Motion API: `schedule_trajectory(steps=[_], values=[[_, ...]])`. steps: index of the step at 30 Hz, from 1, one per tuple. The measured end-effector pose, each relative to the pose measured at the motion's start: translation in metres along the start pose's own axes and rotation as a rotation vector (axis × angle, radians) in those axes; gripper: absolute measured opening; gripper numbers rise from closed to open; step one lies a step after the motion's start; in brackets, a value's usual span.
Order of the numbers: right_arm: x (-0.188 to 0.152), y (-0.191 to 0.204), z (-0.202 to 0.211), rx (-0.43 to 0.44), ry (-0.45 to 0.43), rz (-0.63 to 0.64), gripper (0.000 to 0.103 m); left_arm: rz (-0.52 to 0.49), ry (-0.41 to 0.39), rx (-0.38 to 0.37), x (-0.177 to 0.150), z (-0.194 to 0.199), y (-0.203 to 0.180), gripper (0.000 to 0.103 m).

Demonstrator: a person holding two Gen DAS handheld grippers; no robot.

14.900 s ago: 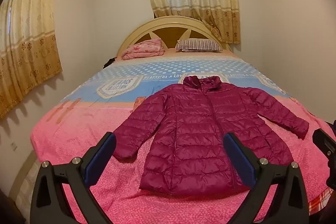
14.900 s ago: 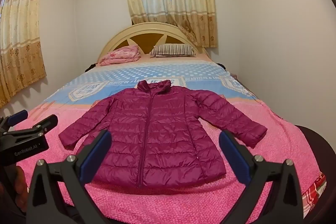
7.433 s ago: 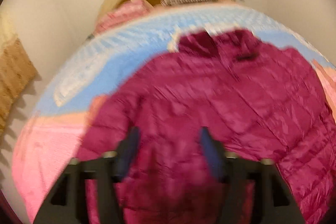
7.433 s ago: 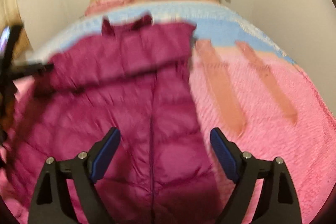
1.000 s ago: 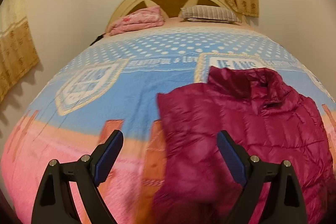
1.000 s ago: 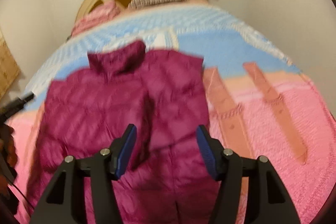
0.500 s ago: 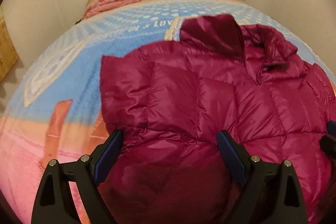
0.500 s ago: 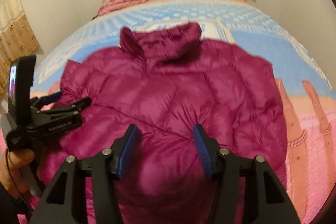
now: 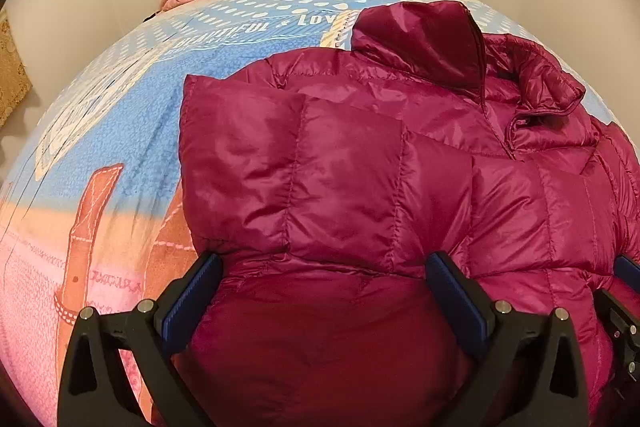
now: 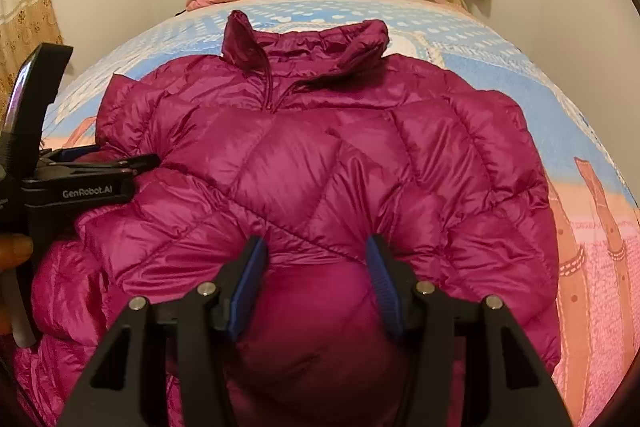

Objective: Fold large clothes

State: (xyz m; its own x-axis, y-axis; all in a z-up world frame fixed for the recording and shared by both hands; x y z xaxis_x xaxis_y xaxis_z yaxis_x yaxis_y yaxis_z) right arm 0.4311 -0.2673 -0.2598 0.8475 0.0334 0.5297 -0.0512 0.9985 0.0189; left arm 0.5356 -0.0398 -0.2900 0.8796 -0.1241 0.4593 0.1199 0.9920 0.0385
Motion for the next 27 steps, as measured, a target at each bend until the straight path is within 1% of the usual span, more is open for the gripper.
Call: schedule_trajectory(steps=[19,27], values=[[-0.0008,0.0046,-0.0037,-0.054,0.001,0.028,0.056,-0.003,-0.007,0.008,-0.0007,0.0011,-0.0007,0.102],[-0.0013,0.0045,-0.0034,-0.060,0.001,0.032,0.056,-0.004,-0.008,0.009,-0.0013,0.0013,-0.0013,0.102]])
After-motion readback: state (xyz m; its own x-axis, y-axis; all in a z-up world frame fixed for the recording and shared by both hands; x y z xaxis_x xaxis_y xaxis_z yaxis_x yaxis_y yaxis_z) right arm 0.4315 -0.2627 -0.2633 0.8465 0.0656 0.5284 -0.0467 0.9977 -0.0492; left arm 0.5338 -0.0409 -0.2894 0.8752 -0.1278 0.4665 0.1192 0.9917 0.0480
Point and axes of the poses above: each gripper's, at about its wrist camera, not at the fingertips, and z roughly against the way its jaws point, y to its left, x to its top, the point moved 9 cm from there along -z, roughly the way its jaws point, and after that the axes turned 10 degrees about y, right-handed, at the moved point
